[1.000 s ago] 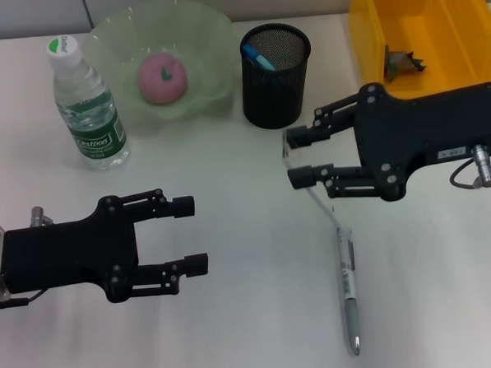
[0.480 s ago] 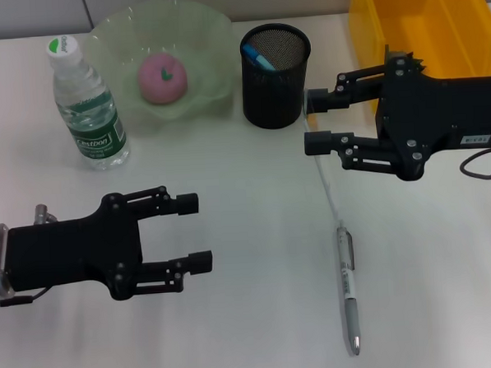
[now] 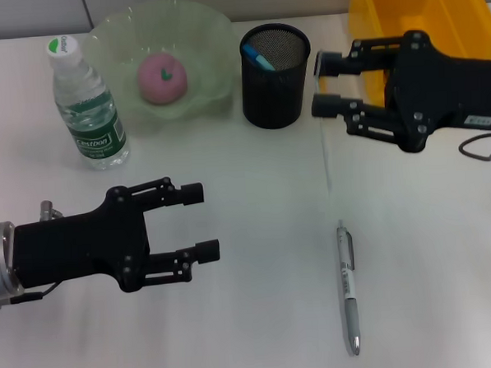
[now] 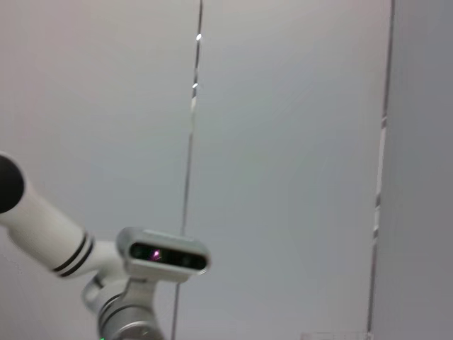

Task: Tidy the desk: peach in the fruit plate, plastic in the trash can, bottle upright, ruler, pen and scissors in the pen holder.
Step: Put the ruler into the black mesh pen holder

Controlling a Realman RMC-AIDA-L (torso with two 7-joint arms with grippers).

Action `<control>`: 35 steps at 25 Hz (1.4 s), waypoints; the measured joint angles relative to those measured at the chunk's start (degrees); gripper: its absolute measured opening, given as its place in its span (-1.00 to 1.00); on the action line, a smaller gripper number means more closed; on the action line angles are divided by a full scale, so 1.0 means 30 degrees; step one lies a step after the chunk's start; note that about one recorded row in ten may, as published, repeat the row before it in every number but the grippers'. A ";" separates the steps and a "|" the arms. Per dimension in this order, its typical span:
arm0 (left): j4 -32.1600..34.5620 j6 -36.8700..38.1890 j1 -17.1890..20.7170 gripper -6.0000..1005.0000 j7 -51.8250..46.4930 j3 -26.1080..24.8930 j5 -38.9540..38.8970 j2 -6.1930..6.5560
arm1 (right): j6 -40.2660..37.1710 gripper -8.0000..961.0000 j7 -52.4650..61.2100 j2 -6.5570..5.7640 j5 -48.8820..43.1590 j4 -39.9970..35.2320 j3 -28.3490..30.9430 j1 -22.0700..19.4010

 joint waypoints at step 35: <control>-0.0361 -0.0782 0.0066 0.54 -0.0522 -0.0872 -0.1335 -0.0373 | 0.4207 -0.17 -1.3332 0.0135 0.4416 0.5846 0.1321 0.2956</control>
